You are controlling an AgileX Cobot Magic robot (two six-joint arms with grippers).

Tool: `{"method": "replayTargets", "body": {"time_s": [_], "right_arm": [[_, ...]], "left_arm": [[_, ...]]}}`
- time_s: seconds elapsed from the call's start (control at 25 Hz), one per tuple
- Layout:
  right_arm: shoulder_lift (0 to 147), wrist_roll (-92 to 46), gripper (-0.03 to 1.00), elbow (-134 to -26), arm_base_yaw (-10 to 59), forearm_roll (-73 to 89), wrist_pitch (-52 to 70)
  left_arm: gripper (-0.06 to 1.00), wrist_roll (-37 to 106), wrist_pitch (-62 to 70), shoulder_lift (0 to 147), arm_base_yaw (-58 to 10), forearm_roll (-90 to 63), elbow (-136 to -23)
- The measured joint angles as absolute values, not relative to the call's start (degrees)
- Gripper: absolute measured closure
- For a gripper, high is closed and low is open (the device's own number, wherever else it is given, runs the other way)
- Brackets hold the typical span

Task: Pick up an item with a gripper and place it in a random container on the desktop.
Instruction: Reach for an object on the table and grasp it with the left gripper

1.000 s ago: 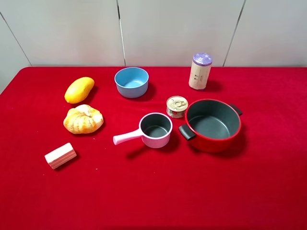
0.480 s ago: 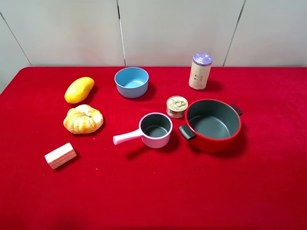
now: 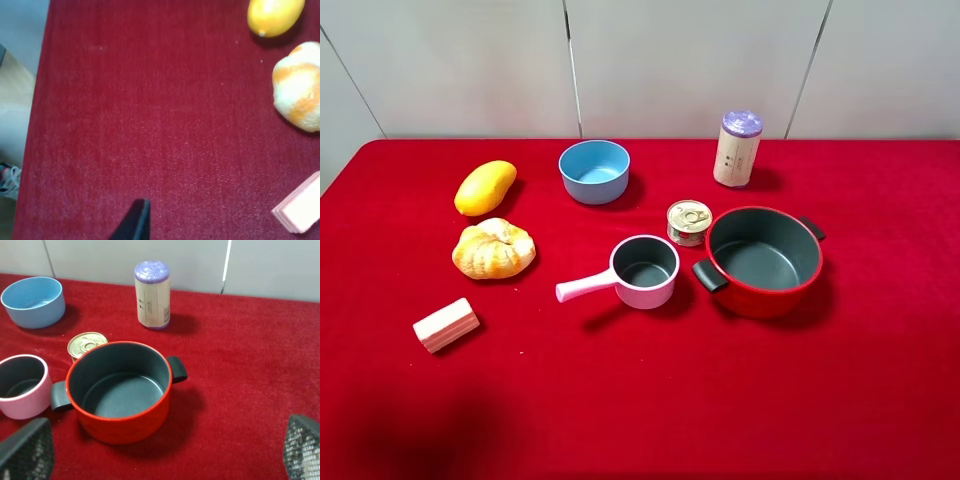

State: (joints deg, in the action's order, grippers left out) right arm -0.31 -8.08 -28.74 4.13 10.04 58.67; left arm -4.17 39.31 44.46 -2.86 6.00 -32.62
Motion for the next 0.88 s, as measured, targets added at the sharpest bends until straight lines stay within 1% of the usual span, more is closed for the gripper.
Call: {"method": "replayTargets", "body": {"time_s": [0.2, 0.44, 0.72, 0.88], "right_arm": [[-0.3, -8.1, 0.27, -28.7, 4.1, 10.0, 58.7], [-0.3, -8.1, 0.27, -28.7, 4.1, 10.0, 58.7], [-0.3, -8.1, 0.27, -28.7, 4.1, 10.0, 58.7], [-0.3, -8.1, 0.27, -28.7, 4.1, 10.0, 58.7]], "left_arm": [[-0.04, 2.9, 39.1, 53.1, -6.4, 6.0, -36.1], [-0.04, 9.6, 38.8, 61.9, -12.7, 6.0, -39.0], [-0.04, 18.0, 38.6, 69.5, -19.4, 6.0, -39.5], [-0.04, 20.1, 38.4, 72.8, -21.8, 6.0, -39.5]]}}
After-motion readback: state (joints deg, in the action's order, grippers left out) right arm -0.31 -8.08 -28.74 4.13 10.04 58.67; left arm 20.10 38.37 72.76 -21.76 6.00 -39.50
